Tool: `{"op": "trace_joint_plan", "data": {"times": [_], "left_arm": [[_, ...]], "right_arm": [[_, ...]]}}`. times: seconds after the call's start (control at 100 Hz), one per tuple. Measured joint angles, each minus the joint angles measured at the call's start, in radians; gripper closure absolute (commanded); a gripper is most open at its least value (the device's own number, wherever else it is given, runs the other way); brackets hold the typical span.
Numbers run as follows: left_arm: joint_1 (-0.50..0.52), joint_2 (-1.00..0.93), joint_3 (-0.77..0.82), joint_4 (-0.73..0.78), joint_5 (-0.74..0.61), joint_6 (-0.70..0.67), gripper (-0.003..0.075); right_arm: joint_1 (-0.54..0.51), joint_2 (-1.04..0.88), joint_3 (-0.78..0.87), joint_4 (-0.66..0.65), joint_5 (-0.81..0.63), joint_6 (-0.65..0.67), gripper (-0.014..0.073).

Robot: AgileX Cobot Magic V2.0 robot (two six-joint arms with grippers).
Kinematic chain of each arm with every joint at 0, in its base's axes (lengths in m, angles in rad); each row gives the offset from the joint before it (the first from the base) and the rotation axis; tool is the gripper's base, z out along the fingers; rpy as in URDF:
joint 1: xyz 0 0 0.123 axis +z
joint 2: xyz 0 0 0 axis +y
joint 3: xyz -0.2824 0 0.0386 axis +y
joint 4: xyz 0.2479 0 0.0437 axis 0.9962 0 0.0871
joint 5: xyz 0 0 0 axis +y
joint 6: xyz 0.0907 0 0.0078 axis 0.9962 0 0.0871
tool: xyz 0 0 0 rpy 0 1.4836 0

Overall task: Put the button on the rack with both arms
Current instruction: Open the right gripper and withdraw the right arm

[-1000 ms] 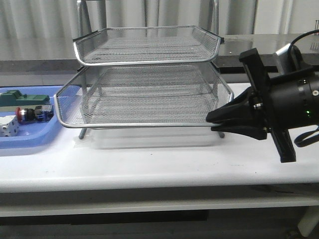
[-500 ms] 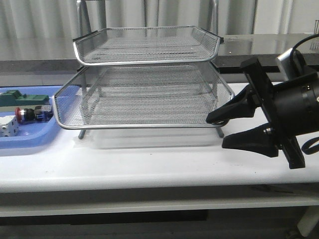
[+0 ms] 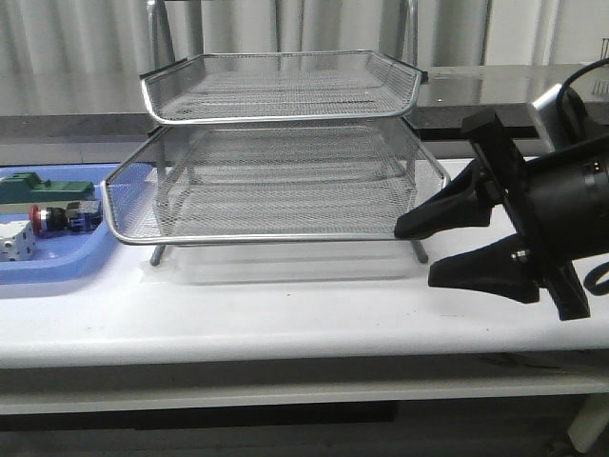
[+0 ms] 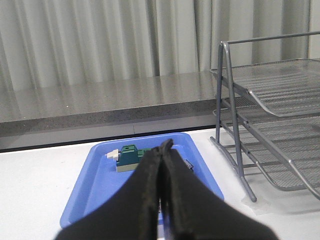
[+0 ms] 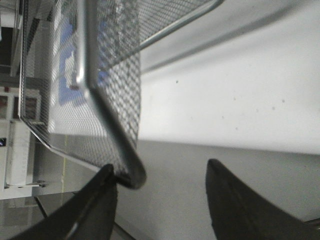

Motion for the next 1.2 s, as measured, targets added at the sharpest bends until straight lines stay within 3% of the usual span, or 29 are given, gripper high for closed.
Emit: {"op": "trace_joint_plan", "data": {"times": [0.36,0.69,0.91,1.2], "left_arm": [[0.0,0.0,0.0,0.0,0.0,0.0,0.0741],[0.0,0.0,0.0,0.0,0.0,0.0,0.0741],[0.0,0.0,0.0,0.0,0.0,0.0,0.0741],[0.0,0.0,0.0,0.0,0.0,0.0,0.0741]], "right_arm": [[0.005,-0.107,0.008,-0.048,-0.043,0.015,0.0188],[0.005,-0.279,0.012,-0.287,-0.153,0.178,0.0194],[0.005,-0.492,0.016,-0.598,-0.273,0.414,0.0194],[0.005,-0.738,0.016,-1.056,-0.27,0.789,0.0194]]}}
